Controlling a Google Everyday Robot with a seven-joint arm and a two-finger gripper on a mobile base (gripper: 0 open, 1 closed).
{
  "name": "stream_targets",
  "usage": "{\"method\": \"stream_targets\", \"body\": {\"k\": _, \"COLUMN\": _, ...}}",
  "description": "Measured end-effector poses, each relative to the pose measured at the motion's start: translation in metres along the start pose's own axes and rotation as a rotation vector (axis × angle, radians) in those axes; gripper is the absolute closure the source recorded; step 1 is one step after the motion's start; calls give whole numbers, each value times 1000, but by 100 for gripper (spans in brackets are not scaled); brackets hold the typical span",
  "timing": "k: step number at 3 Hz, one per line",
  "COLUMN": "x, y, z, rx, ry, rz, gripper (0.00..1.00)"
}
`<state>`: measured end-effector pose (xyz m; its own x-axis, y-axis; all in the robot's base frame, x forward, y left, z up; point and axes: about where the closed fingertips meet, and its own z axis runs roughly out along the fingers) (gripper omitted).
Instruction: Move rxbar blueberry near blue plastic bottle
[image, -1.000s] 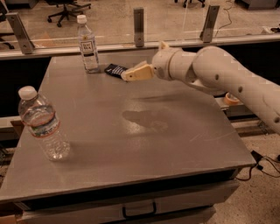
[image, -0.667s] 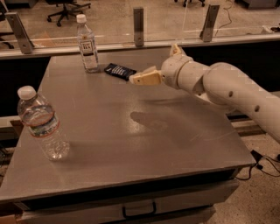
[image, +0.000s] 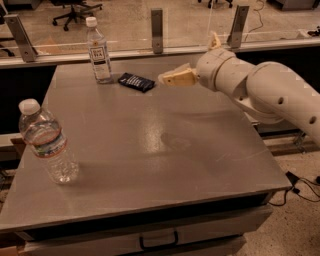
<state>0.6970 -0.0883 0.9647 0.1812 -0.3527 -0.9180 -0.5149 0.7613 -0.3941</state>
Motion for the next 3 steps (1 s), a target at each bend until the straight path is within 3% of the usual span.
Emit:
{"method": "stream_targets", "body": {"k": 1, "x": -37, "y": -73, "z": -37, "rx": 101, "ry": 14, "rz": -142, "gripper": 0}}
{"method": "stream_targets", "body": {"k": 2, "x": -102, "y": -140, "z": -90, "rx": 227, "ry": -11, "rz": -303, "gripper": 0}}
{"method": "stream_targets", "body": {"k": 3, "x": -192, "y": -187, "z": -143, "rx": 362, "ry": -102, "rz": -518, "gripper": 0}}
